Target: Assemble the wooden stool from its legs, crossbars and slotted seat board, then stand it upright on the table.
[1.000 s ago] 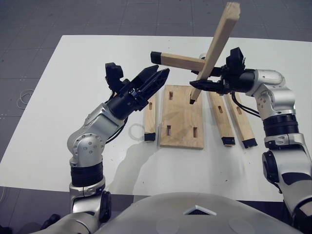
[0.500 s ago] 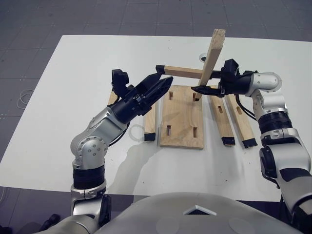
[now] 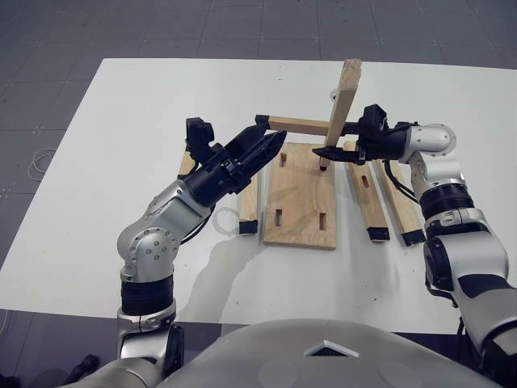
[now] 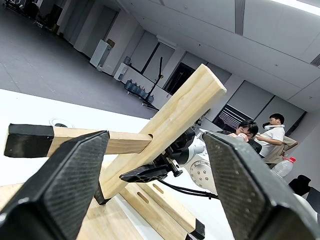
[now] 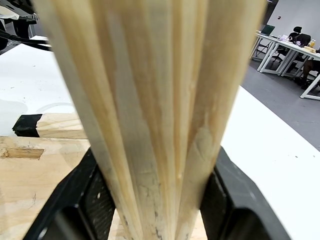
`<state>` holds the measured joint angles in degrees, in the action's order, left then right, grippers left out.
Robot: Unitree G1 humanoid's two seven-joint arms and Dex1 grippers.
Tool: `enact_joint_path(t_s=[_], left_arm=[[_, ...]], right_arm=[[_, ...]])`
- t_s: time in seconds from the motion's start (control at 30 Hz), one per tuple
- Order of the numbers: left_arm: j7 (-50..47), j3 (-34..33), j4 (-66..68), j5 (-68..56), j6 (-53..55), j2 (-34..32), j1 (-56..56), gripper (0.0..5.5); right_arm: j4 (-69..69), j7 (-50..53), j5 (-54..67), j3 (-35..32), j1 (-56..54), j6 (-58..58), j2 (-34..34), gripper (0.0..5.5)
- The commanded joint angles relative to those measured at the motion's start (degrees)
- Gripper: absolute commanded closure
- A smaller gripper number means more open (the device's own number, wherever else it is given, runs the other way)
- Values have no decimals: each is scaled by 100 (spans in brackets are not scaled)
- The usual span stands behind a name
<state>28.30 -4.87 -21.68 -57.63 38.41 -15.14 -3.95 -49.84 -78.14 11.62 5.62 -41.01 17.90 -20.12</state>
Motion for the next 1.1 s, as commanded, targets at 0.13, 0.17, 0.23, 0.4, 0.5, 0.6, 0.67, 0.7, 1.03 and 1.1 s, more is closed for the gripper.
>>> enact_joint_path(t_s=[0.13, 0.17, 0.23, 0.4, 0.5, 0.6, 0.67, 0.7, 1.03, 1.1], left_arm=[[-8, -21, -15, 33, 89, -92, 14, 200], [-13, -24, -20, 34, 90, -94, 17, 200], [-24, -35, -22, 26, 101, -102, 15, 200], [-11, -46, -3, 33, 120, -133, 9, 200], [-10, -23, 19, 40, 121, -134, -18, 200], [-34, -16, 20, 60, 92, -104, -1, 200], [-54, 9, 25, 83, 67, -64, -5, 200], [-63, 25, 26, 94, 57, -45, -8, 200], [-115, 1, -61, 122, 17, 19, 110, 200], [-129, 5, -69, 114, 22, 20, 118, 200]], right_arm=[[-479, -61, -319, 98, 428, 210, -203, 347], [-635, -28, -392, 128, 538, 281, -260, 347], [-902, 94, -512, 172, 719, 438, -334, 347], [-1051, 179, -509, 255, 729, 517, -240, 347], [-998, 33, -492, 304, 590, 450, -253, 347], [-961, -351, -535, 438, 289, 157, -383, 347], [-1019, -529, -605, 548, 35, -9, -445, 347], [-1076, -585, -647, 599, -93, -57, -473, 347], [-1832, -516, -1057, 913, -78, -224, -519, 347], [-1955, -595, -971, 878, -82, -498, -473, 347]])
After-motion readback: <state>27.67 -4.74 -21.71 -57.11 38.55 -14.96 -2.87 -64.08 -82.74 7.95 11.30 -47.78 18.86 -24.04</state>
